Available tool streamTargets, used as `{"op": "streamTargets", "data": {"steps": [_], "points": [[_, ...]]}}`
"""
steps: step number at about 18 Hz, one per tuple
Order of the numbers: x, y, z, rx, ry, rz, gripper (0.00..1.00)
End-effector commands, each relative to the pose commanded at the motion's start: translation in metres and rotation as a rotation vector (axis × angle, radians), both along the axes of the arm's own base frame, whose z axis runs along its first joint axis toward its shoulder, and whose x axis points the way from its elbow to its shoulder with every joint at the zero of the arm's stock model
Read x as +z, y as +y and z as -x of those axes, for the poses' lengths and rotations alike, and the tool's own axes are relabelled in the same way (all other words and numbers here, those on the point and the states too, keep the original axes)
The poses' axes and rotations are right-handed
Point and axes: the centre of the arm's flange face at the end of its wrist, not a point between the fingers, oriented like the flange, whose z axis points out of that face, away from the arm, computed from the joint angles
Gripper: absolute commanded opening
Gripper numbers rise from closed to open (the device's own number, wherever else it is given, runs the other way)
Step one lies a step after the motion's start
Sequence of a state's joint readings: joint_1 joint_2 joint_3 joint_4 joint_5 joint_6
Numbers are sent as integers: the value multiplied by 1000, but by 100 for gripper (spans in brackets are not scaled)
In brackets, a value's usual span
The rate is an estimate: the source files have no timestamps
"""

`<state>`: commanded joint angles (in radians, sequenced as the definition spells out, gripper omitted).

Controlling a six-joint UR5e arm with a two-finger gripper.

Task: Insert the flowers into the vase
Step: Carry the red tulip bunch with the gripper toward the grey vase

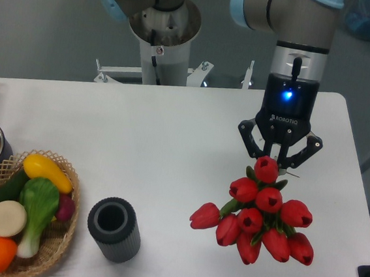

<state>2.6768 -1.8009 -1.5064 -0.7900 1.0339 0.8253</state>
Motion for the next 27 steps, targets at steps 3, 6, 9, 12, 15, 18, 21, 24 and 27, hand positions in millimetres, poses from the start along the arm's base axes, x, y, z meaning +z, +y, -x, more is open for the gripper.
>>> {"op": "streamTargets", "data": {"steps": [3,6,9,12,15,18,21,24,27], "points": [[1,1,-5,-4,-1,-1,17],[3,4,-8,-30,-18,-34,17],[5,8,-13,-72,-45,-84,17],[5,18,-21,-117,-67,-121,17],[6,26,-30,-168,-101,-171,17],[4,43,-47,-212,-113,-178,17],[3,59,-62,-287,-140,-241,17],[-7,74,-70,-353,-203,-296,17],[-16,88,-82,-410,-248,-330,17]]}}
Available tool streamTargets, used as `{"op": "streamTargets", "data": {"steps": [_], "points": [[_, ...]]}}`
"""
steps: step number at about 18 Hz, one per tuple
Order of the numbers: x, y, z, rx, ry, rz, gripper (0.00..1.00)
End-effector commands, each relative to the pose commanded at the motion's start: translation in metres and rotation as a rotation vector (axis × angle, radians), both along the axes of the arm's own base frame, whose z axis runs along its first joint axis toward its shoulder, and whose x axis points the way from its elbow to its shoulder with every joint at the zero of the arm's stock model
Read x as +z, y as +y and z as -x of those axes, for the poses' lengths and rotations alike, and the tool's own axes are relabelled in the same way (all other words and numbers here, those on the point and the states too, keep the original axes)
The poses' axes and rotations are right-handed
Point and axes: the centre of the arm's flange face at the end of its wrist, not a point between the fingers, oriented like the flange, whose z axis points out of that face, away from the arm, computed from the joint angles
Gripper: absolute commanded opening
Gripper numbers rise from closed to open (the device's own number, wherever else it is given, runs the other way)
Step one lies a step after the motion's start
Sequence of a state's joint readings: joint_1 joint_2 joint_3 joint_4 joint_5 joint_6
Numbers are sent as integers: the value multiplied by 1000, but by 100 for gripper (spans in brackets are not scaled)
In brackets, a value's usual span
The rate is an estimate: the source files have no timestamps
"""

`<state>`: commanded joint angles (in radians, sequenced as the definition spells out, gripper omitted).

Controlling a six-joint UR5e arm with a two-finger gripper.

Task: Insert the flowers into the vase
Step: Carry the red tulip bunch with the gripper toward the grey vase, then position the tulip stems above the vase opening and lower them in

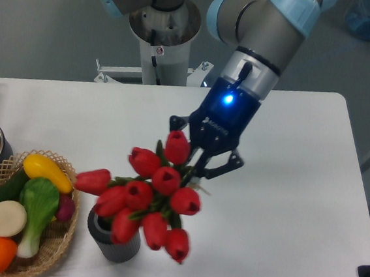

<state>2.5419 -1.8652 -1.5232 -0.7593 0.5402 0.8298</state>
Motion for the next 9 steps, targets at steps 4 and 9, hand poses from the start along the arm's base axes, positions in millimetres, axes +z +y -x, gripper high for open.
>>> {"op": "streamTargets", "data": {"steps": [4,9], "points": [[-2,14,-18,-74,-47,-50,17],[-19,29,-25,-130,-110,-78,17]]}}
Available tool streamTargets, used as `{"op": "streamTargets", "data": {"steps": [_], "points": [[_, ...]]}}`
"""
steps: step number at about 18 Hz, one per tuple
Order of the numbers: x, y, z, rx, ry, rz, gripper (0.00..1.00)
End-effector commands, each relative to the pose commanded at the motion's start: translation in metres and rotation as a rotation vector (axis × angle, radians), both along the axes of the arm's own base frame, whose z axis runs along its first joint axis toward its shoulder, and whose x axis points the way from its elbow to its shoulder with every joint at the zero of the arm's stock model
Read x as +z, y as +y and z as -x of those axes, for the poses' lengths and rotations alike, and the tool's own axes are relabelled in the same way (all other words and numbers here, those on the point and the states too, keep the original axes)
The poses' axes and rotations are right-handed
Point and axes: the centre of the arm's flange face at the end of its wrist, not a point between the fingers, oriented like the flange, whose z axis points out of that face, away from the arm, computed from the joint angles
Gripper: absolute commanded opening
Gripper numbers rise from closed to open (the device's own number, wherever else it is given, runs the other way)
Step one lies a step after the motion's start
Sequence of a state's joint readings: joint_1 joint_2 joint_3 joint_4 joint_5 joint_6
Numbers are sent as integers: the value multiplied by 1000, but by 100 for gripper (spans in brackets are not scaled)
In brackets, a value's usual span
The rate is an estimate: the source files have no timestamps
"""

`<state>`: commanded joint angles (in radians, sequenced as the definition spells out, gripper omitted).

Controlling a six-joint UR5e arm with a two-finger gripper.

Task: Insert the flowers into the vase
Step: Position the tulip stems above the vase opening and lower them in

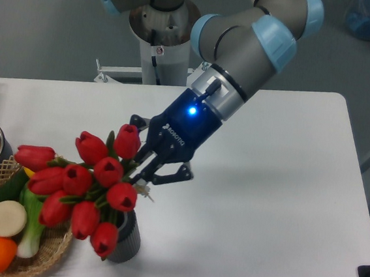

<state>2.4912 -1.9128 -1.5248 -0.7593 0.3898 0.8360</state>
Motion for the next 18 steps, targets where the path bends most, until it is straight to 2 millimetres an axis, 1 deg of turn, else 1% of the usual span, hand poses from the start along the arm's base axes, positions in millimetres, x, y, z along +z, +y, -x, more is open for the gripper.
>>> {"op": "streamTargets", "data": {"steps": [5,10,12,14,16,18], "points": [[-12,9,0,-64,8,-64,17],[-21,10,6,-146,16,-210,17],[-25,9,7,-158,34,-233,17],[-36,8,5,-170,34,-249,17],[-46,0,6,-186,39,-308,17],[-48,-4,8,-187,47,-330,17]]}}
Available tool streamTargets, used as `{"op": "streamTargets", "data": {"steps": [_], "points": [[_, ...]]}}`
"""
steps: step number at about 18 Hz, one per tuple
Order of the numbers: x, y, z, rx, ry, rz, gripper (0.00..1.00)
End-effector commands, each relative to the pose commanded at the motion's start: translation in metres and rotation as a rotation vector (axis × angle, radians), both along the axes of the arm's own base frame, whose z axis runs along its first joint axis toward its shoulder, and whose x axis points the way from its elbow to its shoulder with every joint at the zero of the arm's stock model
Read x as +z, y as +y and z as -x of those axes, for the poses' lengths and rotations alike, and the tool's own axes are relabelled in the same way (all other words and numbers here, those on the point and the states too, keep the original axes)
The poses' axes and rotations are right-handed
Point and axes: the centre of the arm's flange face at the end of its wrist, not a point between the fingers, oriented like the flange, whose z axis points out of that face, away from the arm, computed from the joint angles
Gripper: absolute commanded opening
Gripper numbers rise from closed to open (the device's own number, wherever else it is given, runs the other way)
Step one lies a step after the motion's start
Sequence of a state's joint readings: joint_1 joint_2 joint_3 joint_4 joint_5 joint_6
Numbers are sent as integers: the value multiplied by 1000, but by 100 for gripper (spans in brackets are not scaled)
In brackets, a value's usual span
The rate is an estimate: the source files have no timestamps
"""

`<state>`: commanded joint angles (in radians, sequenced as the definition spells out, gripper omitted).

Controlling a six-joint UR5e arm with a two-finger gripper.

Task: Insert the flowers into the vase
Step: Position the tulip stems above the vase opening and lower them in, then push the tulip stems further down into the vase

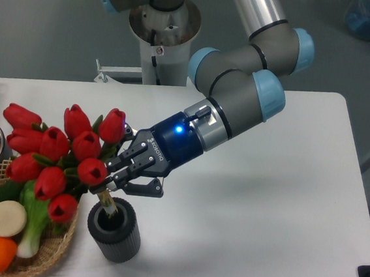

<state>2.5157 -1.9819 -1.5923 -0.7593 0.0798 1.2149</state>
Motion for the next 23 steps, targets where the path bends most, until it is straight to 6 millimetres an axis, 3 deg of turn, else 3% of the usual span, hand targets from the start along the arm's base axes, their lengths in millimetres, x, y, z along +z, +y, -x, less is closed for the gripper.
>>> {"op": "streamTargets", "data": {"steps": [11,19,23], "points": [[-12,0,-2,-2,-13,11,17],[-38,5,2,-5,-47,36,17],[-39,6,1,-6,-49,37,17]]}}
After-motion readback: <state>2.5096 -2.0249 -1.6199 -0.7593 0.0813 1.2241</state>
